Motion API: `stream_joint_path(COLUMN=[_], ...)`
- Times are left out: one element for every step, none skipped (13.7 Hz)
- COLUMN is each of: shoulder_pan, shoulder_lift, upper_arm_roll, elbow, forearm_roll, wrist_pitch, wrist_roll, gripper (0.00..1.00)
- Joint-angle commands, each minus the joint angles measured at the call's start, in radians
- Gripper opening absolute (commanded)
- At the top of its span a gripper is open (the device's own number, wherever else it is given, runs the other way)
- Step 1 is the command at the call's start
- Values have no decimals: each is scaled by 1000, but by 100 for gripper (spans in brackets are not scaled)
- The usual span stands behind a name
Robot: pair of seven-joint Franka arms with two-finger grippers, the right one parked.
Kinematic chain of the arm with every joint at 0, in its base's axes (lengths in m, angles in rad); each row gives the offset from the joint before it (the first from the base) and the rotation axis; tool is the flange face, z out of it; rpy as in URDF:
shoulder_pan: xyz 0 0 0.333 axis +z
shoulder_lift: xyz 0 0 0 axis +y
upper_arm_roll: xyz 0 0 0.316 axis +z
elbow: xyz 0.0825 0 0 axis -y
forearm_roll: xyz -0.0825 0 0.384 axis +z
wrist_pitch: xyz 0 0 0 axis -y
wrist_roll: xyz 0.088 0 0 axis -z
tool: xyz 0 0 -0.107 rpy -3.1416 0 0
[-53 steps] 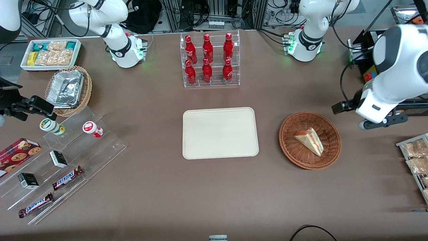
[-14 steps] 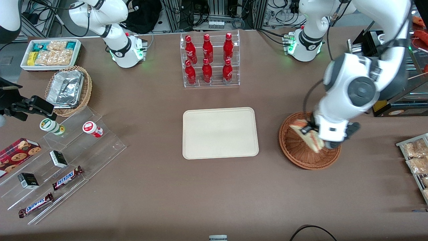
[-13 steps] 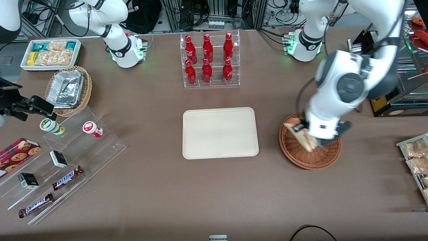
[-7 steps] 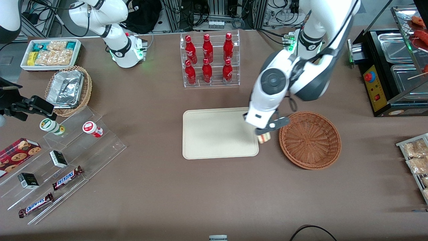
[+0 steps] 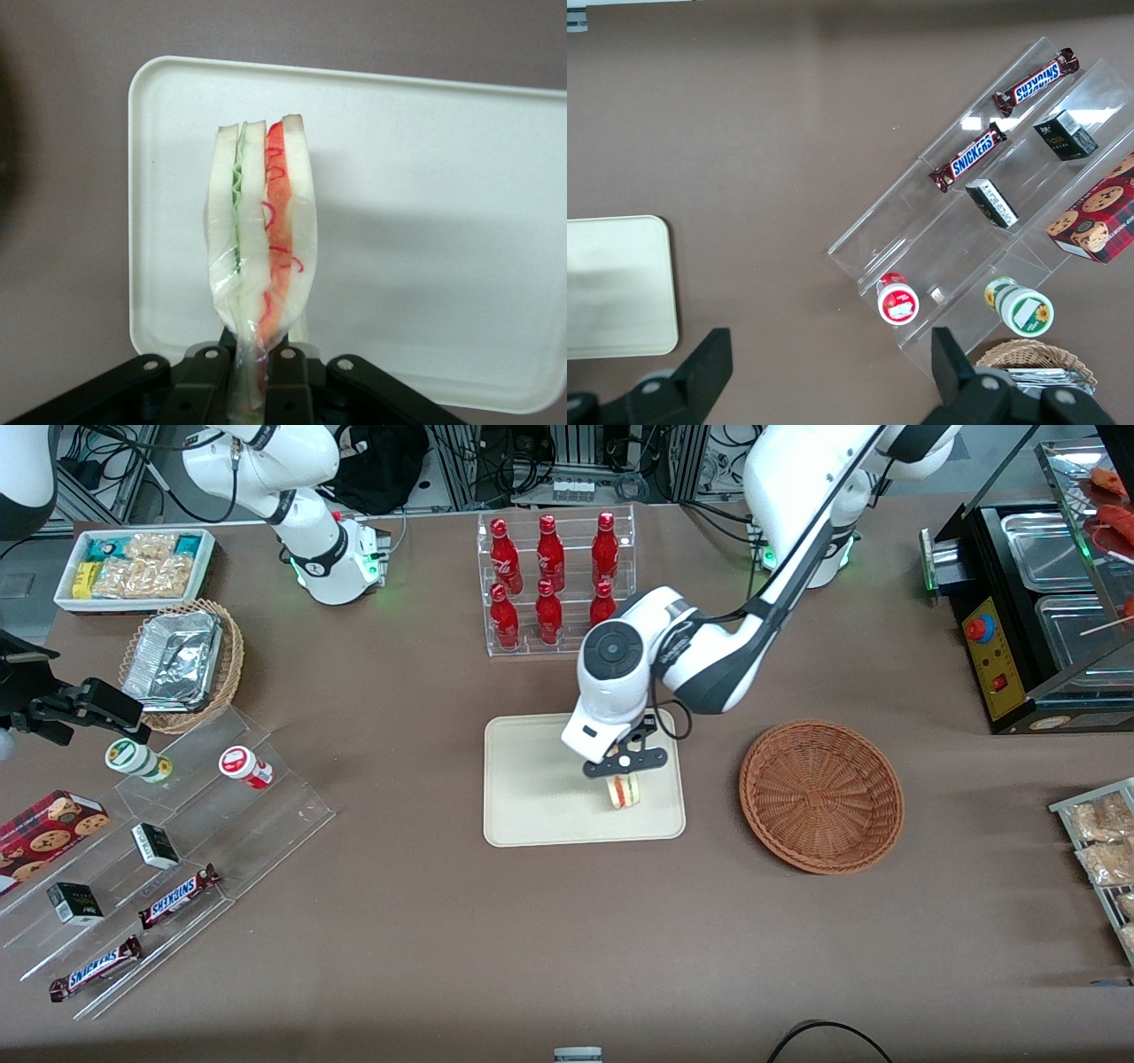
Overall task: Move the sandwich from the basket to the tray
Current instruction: 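Lift the sandwich and carry it with the left gripper over the cream tray, then lower the sandwich onto the tray and open the left gripper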
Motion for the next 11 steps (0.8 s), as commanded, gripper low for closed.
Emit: stream_joint_path(shoulder_pan=[-45,-54,-58,-59,-73,-84,-84,-84,-84,-85,-85], shoulder_lift=[57,69,83,92,95,97,98,103,106,108,112], upper_arm_roll=[8,10,10,8,8,8,8,8,8,8,8], elbow=[25,25,29,29,29,25,26,29,29,29,28], forearm_roll=[57,60,59,59,59,59,57,57,57,55,55], wrist_pitch=[54,71,77,92,100,103,103,103,112,129,137], wrist_roll=[17,19,19,17,11,8,6,6,6,6,6], gripper=[12,13,13,13,13,13,13,13,13,14,15])
